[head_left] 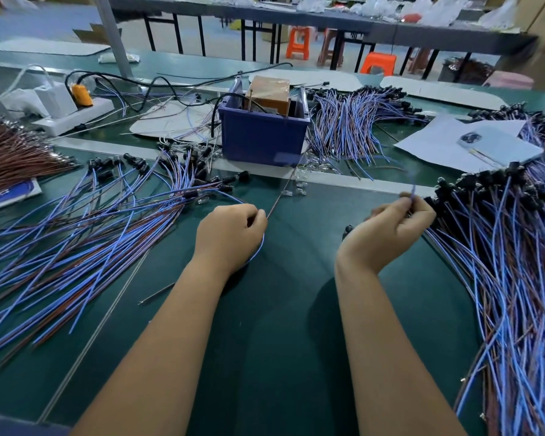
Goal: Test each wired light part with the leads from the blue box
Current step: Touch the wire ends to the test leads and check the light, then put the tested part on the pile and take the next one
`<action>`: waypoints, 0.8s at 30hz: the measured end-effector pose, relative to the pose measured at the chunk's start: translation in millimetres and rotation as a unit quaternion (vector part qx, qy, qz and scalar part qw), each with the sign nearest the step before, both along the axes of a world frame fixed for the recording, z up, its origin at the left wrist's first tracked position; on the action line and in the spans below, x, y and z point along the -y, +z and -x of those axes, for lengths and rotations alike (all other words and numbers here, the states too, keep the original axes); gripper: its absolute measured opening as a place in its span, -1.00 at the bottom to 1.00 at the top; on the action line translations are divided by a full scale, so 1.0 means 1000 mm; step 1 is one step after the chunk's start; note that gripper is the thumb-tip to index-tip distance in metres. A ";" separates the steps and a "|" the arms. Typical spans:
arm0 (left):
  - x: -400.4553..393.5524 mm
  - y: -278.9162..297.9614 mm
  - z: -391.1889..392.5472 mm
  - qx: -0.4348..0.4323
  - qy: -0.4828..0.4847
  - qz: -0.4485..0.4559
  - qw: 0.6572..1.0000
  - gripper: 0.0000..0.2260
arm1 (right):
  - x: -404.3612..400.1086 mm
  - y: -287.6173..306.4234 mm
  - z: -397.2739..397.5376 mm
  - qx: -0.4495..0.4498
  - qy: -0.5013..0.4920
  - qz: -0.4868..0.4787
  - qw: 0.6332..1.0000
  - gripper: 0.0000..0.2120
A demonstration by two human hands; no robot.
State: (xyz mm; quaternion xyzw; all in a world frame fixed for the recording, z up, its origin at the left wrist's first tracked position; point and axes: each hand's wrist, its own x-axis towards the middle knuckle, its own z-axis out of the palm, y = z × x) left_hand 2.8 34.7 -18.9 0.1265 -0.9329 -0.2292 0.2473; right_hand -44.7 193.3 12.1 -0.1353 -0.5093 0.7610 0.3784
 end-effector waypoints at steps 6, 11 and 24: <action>0.000 0.003 -0.001 0.005 0.037 -0.002 0.999 -0.66 | -0.005 -0.001 0.001 -0.021 0.002 -0.027 0.999 -0.91; -0.004 0.012 0.003 -0.061 -0.067 -0.341 0.936 -0.70 | 0.018 -0.016 -0.015 -0.031 0.185 -0.344 0.920 -0.91; 0.008 0.005 0.012 -0.099 -0.083 -0.462 0.877 -0.75 | 0.026 -0.010 -0.028 0.077 0.533 -0.460 0.706 -0.68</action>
